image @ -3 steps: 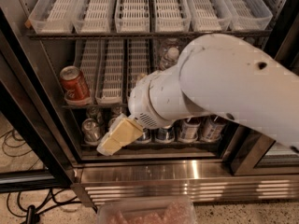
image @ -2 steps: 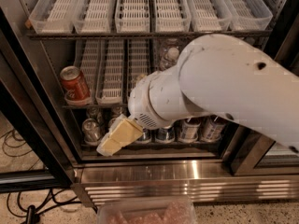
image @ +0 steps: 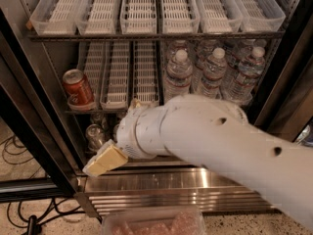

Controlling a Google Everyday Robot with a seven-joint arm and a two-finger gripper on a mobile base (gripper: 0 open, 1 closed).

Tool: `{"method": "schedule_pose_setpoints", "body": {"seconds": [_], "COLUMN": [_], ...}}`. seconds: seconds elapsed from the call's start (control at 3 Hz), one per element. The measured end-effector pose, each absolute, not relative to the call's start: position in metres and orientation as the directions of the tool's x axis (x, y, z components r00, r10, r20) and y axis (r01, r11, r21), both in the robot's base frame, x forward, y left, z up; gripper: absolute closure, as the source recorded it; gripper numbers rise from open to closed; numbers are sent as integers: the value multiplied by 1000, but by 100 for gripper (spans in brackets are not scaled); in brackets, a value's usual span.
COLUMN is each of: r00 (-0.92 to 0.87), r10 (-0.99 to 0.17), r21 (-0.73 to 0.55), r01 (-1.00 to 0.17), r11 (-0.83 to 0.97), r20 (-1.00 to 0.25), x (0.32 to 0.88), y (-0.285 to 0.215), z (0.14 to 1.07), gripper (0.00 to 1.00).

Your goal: Pick coke can from middle shelf of fridge

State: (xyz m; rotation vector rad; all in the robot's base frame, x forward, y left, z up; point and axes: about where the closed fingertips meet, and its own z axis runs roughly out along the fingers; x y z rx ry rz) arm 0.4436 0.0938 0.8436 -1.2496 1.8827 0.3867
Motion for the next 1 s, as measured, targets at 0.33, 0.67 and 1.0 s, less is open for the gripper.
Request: {"method": "schedule_pose_setpoints", "body": {"seconds": [0.33, 0.67, 1.0], "r00": [-202, -178, -175], "r10": [-551, -513, -514], "r21": [-154, -180, -185], "r01": [-833, -800, -798], "r11": [532, 573, 574], "r20": [-810, -840, -840], "x": [451, 464, 464], "y": [109, 109, 109], "z": [822, 836, 836], "gripper": [0, 0, 0]}}
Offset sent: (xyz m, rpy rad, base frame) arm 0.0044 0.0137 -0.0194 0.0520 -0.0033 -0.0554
